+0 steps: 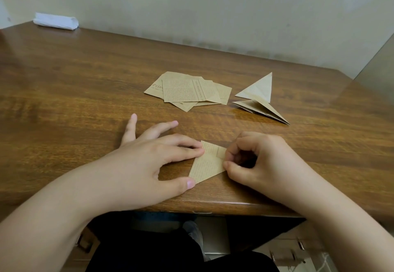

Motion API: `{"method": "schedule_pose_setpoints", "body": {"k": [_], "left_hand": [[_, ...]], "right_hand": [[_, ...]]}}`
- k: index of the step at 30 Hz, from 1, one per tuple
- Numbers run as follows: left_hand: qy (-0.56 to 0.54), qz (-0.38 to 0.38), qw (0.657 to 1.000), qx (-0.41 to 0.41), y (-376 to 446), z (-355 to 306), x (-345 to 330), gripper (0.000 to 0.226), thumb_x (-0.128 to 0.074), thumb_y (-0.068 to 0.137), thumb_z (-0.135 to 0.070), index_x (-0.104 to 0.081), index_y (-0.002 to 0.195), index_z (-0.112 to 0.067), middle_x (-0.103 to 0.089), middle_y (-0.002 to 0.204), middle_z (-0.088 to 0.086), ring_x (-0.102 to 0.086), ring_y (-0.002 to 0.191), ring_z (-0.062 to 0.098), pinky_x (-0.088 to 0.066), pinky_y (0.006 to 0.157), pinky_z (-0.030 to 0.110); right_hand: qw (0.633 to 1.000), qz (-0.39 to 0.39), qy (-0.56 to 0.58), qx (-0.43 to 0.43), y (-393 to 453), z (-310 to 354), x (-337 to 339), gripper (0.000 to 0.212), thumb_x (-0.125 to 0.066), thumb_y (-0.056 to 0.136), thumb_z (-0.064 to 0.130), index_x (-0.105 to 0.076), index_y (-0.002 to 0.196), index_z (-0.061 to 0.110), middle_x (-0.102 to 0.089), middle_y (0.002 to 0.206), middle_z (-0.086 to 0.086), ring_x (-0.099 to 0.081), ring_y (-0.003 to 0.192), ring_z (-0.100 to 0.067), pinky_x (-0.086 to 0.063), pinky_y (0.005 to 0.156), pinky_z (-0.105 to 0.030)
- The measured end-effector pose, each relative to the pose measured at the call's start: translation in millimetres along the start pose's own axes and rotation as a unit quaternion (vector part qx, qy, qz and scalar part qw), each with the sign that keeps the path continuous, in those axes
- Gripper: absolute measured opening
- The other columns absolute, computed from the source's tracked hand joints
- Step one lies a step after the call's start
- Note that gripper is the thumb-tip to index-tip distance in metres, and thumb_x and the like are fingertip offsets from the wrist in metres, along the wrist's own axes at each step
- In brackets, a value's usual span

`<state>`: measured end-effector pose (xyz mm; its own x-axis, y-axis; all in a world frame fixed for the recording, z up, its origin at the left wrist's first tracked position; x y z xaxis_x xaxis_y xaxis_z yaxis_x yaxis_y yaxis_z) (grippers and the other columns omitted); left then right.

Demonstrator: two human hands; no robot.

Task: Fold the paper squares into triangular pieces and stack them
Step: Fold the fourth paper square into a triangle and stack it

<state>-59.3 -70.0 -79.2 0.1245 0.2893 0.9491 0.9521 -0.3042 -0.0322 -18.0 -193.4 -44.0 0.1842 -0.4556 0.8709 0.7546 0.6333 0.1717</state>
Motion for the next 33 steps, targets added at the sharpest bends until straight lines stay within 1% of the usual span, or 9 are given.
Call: {"method": "schedule_pose_setpoints", "body": {"k": [6,13,16,20,22,25,27,29,33], "left_hand": [[-0.012,-0.010,1.000,-0.005,0,0,1,0.075,-0.016,0.059,-0.078,-0.029,0.131,-0.062,-0.004,0.131,-0.057,0.025,0.127,-0.022,0.033,0.104,0.047],[-0.032,-0.011,0.999,-0.012,0,-1,3,0.073,-0.020,0.058,-0.078,-0.036,0.127,-0.062,-0.008,0.130,-0.058,0.024,0.126,-0.023,0.034,0.103,0.046],[-0.020,-0.006,1.000,-0.017,2,-2,5,0.072,-0.021,0.058,-0.079,-0.036,0.126,-0.062,-0.009,0.129,-0.059,0.024,0.127,-0.023,0.034,0.103,0.047],[0.013,0.021,0.999,-0.022,5,-2,5,0.071,-0.022,0.059,-0.080,-0.033,0.128,-0.063,-0.012,0.129,-0.058,0.024,0.129,-0.020,0.032,0.104,0.052],[0.024,0.049,0.998,-0.013,5,-2,6,0.061,-0.033,0.068,-0.079,-0.034,0.127,-0.063,-0.014,0.130,-0.057,0.024,0.131,-0.017,0.031,0.104,0.053],[0.036,0.084,0.996,0.004,6,-2,7,0.050,-0.045,0.082,-0.066,-0.036,0.130,-0.057,-0.016,0.135,-0.050,0.020,0.134,-0.014,0.030,0.105,0.054],[0.040,0.095,0.995,0.003,8,-3,8,0.050,-0.047,0.082,-0.065,-0.038,0.130,-0.054,-0.016,0.140,-0.046,0.018,0.136,-0.012,0.029,0.105,0.054],[0.035,0.107,0.994,0.003,8,-4,6,0.049,-0.046,0.081,-0.066,-0.037,0.128,-0.054,-0.014,0.143,-0.043,0.014,0.137,-0.010,0.028,0.106,0.055],[0.030,0.098,0.995,0.000,6,-3,6,0.051,-0.047,0.082,-0.066,-0.033,0.130,-0.055,-0.012,0.143,-0.044,0.008,0.137,-0.014,0.028,0.106,0.054]], "right_hand": [[0.999,0.007,-0.002,-0.051,1,-21,14,0.004,-0.070,0.076,0.024,-0.069,0.073,0.024,-0.063,0.076,0.010,-0.055,0.080,-0.002,-0.046,0.074,-0.017],[0.995,0.000,-0.016,-0.097,-1,-43,25,0.009,-0.072,0.077,0.022,-0.067,0.070,0.026,-0.065,0.074,0.009,-0.055,0.076,-0.002,-0.046,0.068,-0.015],[0.993,0.004,-0.024,-0.114,-2,-50,28,0.009,-0.072,0.077,0.023,-0.067,0.071,0.027,-0.064,0.074,0.009,-0.055,0.076,-0.001,-0.044,0.065,-0.011],[0.987,0.006,-0.062,-0.151,-4,-63,34,0.007,-0.070,0.079,0.025,-0.066,0.073,0.027,-0.062,0.073,0.009,-0.055,0.067,-0.004,-0.042,0.055,-0.009],[0.984,-0.007,-0.073,-0.165,-6,-65,40,0.008,-0.067,0.083,0.028,-0.065,0.076,0.030,-0.061,0.076,0.011,-0.054,0.069,-0.003,-0.041,0.054,-0.008],[0.984,-0.019,-0.036,-0.174,-7,-54,38,0.006,-0.058,0.089,0.039,-0.062,0.087,0.035,-0.059,0.085,0.015,-0.055,0.078,-0.003,-0.046,0.065,-0.014],[0.983,0.009,-0.045,-0.176,-4,-44,26,0.020,-0.053,0.089,0.049,-0.062,0.096,0.032,-0.058,0.091,0.014,-0.054,0.082,-0.003,-0.049,0.070,-0.019],[0.979,0.041,-0.078,-0.183,0,-38,13,0.029,-0.054,0.086,0.056,-0.060,0.095,0.030,-0.054,0.096,0.012,-0.052,0.084,-0.005,-0.050,0.073,-0.024],[0.974,0.067,-0.095,-0.196,1,-31,4,0.025,-0.062,0.082,0.054,-0.052,0.084,0.031,-0.048,0.091,0.014,-0.049,0.079,-0.005,-0.040,0.061,-0.020]]}}
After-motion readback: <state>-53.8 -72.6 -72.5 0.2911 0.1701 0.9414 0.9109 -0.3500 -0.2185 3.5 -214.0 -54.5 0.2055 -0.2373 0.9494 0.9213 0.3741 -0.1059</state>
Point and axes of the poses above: each hand's wrist, its own y-axis towards the middle knuckle, its own x-axis out of the back of the hand, z = x × y, the point moved 10 cm from there along y, towards the middle knuckle
